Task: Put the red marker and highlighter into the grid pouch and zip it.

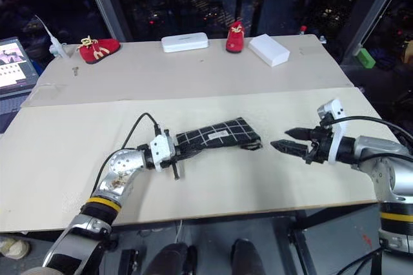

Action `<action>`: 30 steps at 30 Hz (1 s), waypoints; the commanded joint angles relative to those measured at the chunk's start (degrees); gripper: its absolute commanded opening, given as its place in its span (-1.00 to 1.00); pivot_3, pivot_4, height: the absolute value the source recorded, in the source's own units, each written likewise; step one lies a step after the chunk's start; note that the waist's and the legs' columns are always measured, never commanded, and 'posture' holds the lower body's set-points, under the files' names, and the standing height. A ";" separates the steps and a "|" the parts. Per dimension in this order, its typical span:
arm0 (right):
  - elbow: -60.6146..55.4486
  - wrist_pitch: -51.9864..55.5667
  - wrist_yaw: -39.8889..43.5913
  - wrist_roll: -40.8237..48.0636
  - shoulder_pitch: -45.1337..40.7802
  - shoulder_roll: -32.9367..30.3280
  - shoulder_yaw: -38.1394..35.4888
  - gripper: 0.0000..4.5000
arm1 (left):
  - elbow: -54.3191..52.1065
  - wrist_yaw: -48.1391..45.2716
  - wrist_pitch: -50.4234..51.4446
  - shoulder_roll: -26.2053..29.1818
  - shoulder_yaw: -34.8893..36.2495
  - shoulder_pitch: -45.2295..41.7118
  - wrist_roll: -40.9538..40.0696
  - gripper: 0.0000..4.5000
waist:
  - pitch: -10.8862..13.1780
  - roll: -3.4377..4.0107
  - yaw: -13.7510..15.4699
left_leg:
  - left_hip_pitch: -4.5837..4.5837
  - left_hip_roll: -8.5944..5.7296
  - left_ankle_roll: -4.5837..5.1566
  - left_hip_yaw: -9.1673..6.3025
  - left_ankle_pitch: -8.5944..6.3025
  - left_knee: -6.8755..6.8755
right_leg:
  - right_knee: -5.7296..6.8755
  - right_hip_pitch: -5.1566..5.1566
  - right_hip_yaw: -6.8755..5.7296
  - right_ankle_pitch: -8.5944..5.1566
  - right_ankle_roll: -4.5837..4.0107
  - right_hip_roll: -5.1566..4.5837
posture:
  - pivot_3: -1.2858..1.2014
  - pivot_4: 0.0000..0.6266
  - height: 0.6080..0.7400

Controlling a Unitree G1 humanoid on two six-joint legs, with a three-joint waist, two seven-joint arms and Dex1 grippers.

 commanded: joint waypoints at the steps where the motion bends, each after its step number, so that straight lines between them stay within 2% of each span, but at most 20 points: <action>1: -2.83 -1.37 -0.81 0.87 0.06 0.10 -1.27 0.90 | 1.48 -4.95 -4.76 0.33 0.69 -1.62 -2.87 -1.00 | 0.00 0.00 0.10 | -0.03 0.01 0.01 -0.01 0.00 0.00 | 0.01 -0.02 -0.01 0.00 0.00 0.01 | 0.03 -0.52 1.00; 8: -3.03 -1.10 -1.27 1.49 0.18 -0.08 -1.45 0.90 | -0.05 -11.88 -6.80 2.04 0.95 0.56 -6.23 -1.00 | 0.00 0.00 0.25 | -0.11 -0.01 0.03 -0.07 -0.02 0.00 | -0.03 -0.05 -0.04 0.00 0.01 -0.03 | 0.03 -0.52 1.00; 10: -2.61 -1.36 -1.32 1.16 0.00 -0.16 -1.18 0.91 | 0.38 -12.95 -5.54 2.45 1.35 0.54 -7.10 -0.65 | 0.00 0.00 0.22 | -0.09 -0.01 0.03 -0.07 -0.02 0.00 | -0.02 -0.04 -0.03 0.00 0.01 -0.04 | 0.03 -0.52 1.00; 12: -1.94 -1.72 -1.33 0.66 -0.40 -0.19 -0.69 0.91 | 1.24 -14.23 -5.09 2.91 1.50 0.43 -7.40 -0.40 | 0.00 0.00 0.24 | -0.09 -0.01 0.03 -0.07 -0.02 0.01 | 0.00 -0.04 -0.03 0.00 0.01 -0.03 | 0.03 -0.52 1.00; 15: -0.81 -2.38 -1.14 -0.04 -0.95 -0.25 0.07 0.91 | 2.11 -11.52 -5.15 2.43 2.43 0.20 -6.36 0.07 | 0.00 0.00 0.20 | -0.05 0.00 0.03 -0.07 -0.02 0.03 | 0.03 -0.02 -0.04 0.00 0.01 0.00 | 0.03 -0.52 1.00; 17: 0.58 -3.56 -0.96 -1.27 -1.30 -0.36 1.30 0.91 | -3.89 -9.35 2.48 1.40 2.68 2.22 -8.97 0.39 | 0.00 0.00 0.20 | -0.05 0.00 0.03 -0.07 -0.02 0.03 | 0.03 -0.02 -0.04 0.00 0.01 0.00 | 0.03 -0.52 1.00; 21: 2.68 -4.84 -0.52 -2.18 -1.81 -0.49 2.09 0.91 | -15.99 -4.14 20.24 0.99 4.07 5.25 -14.74 0.39 | 0.00 0.00 0.13 | -0.09 0.00 0.03 -0.07 -0.02 0.05 | 0.05 -0.03 -0.02 0.00 0.06 0.00 | 0.03 -0.52 1.00; 25: 6.07 -8.46 0.39 -3.93 -1.70 -0.90 2.15 0.91 | -29.50 6.03 45.57 4.34 8.39 9.47 -23.08 0.39 | 0.00 0.00 -0.12 | -0.06 0.04 0.03 -0.11 -0.02 0.05 | 0.07 -0.03 -0.01 0.00 0.07 0.06 | 0.03 -0.52 1.00; 30: 11.53 -14.51 1.49 -6.75 -1.31 -1.04 1.95 0.91 | -37.32 15.55 57.27 8.72 18.60 17.03 -28.04 0.39 | 0.01 -0.01 -1.20 | 0.05 0.11 0.03 -0.10 -0.02 0.04 | 0.12 -0.01 0.01 -0.01 0.08 0.13 | 0.03 -0.52 1.00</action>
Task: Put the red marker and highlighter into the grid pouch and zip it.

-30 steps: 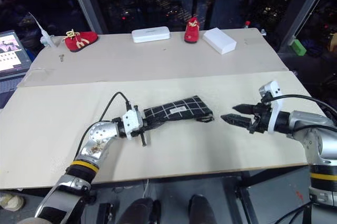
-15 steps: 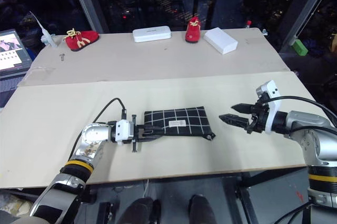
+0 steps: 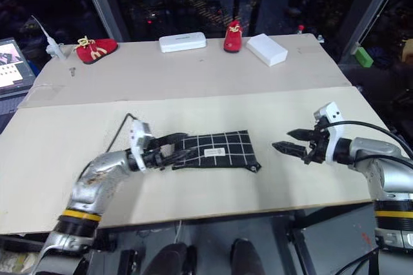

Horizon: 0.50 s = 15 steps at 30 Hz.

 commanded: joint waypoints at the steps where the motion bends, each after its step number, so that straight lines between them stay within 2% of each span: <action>1: 2.48 -5.56 1.79 -1.63 0.11 -1.10 -1.18 0.91 | -6.05 7.14 5.99 2.35 7.70 4.77 -2.65 0.39 | 0.00 0.00 -0.18 | 0.03 0.01 0.00 0.01 0.00 0.00 | 0.01 0.01 0.02 0.00 0.00 0.00 | 0.03 -0.52 1.00; 7: 9.65 -9.22 0.69 -3.92 -2.08 0.34 -1.16 0.91 | -9.37 12.48 7.48 3.06 16.57 13.09 -3.71 0.39 | 0.00 0.00 -0.01 | 0.09 -0.02 -0.01 0.05 0.00 0.00 | -0.02 0.06 0.08 0.01 -0.02 -0.06 | 0.03 -0.52 1.00; 15: 14.82 -11.37 0.65 -5.48 -4.76 2.40 -0.53 0.91 | -11.58 15.58 7.44 1.13 19.09 15.80 -4.92 0.39 | 0.00 0.01 0.63 | 0.06 -0.02 -0.07 0.06 -0.03 -0.01 | -0.08 0.05 0.10 0.01 -0.04 -0.12 | 0.03 -0.52 1.00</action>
